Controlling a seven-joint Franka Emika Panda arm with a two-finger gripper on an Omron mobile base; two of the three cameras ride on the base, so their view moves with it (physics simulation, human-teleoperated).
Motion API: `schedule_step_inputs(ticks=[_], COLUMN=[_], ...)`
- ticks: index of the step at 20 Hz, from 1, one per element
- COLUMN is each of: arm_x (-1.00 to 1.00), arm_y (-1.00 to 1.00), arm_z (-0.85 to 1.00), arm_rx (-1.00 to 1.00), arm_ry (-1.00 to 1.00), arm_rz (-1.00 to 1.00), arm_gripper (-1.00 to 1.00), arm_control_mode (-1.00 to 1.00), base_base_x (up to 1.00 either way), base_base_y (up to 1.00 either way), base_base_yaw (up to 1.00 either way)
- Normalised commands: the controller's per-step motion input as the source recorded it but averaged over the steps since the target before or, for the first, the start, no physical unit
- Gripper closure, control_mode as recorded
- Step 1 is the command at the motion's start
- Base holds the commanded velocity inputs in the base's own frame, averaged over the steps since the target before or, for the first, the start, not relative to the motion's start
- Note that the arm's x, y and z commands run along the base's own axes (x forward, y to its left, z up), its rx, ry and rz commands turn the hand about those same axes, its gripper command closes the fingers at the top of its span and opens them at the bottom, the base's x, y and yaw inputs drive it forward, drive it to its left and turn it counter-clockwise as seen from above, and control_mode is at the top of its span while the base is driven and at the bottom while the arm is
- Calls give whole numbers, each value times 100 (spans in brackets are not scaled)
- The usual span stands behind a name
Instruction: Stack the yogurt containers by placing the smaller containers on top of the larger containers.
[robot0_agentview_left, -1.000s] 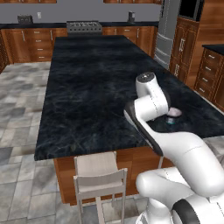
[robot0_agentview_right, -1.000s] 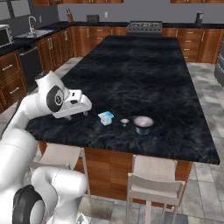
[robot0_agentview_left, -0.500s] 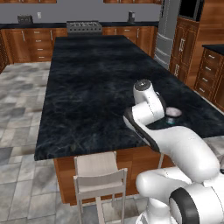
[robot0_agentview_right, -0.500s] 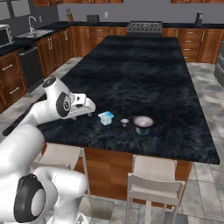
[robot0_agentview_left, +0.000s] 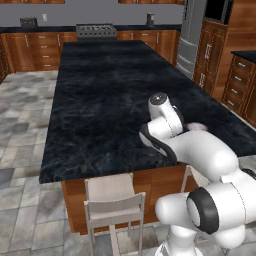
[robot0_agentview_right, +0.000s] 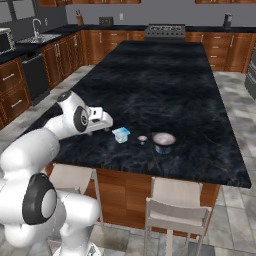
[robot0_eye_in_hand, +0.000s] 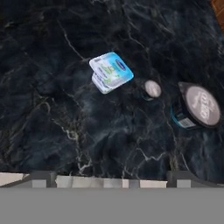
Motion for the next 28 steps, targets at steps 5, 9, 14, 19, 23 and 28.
schedule_step_inputs(ticks=[5, 9, 14, 19, 23, 28], arm_x=[34, 23, 19, 20, 19, 20], arm_y=[0, 0, -3, -10, -5, 0], arm_z=[-16, -12, -14, -20, -23, -17], arm_rx=[0, 0, -1, -4, -3, 0], arm_ry=[0, 0, 1, 5, 6, 2], arm_rz=[0, 0, 0, -1, 0, 0], arm_gripper=[-100, -100, -100, -100, -100, -100], arm_control_mode=[-100, -100, -100, -100, -100, -100], base_base_x=[0, 0, 0, 0, 0, 0], base_base_y=[0, 0, 0, 0, 0, 0], base_base_yaw=[0, 0, 0, 0, 0, 0])
